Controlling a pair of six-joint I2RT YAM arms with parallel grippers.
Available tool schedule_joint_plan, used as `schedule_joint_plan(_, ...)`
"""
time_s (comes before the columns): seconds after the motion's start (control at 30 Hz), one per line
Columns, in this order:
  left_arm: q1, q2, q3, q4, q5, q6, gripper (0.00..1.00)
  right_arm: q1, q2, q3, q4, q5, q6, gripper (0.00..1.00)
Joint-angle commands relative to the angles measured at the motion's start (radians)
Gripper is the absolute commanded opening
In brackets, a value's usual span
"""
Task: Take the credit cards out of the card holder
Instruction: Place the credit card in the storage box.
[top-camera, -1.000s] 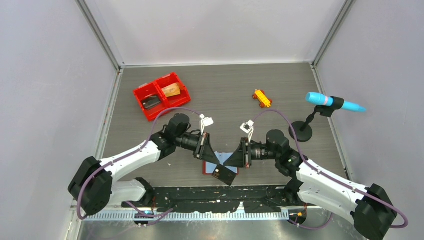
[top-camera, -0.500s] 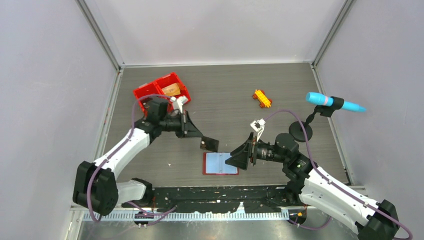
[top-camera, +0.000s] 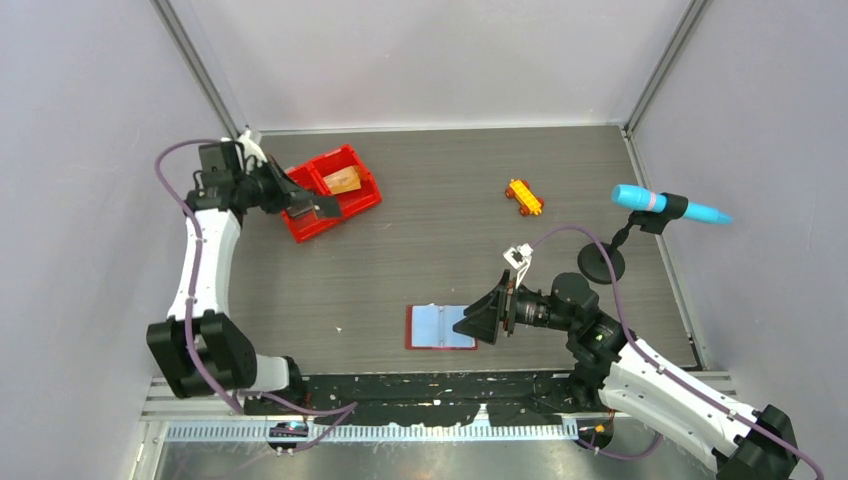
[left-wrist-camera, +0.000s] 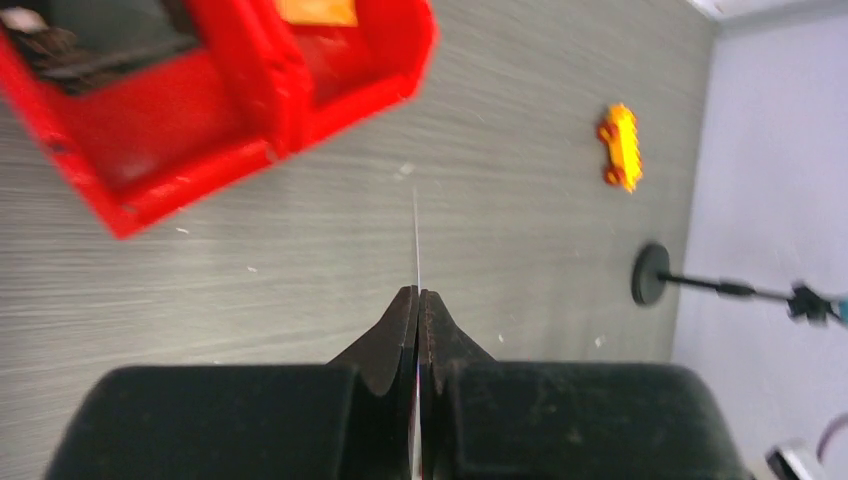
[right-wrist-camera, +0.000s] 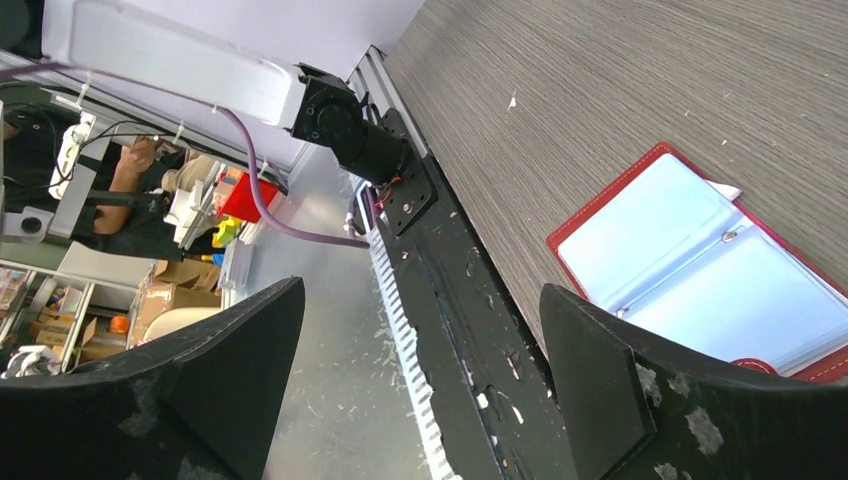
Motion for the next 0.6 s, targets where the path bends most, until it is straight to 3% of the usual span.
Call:
schedule_joint_plan(0.0, 0.067, 0.128, 0.180, -0.107, -0.117, 0.104, 0.00, -0.002, -0.003, 0.001, 0.035, -0.011, -0.011, 0.95)
schedule_joint_plan(0.1, 0.100, 0.224, 0.291, -0.138, -0.095, 0.139, 0.00, -0.003, 0.014, 0.008, 0.030, -0.015, -0.024, 0.95)
schedule_joint_plan(0.2, 0.113, 0.326, 0.401, -0.211, -0.165, 0.176, 0.00, -0.002, 0.040, 0.017, 0.029, -0.026, -0.038, 0.95)
schedule_joint_plan(0.57, 0.193, 0.583, 0.597, -0.193, -0.100, 0.122, 0.00, -0.003, 0.156, 0.080, 0.005, -0.002, -0.083, 0.95)
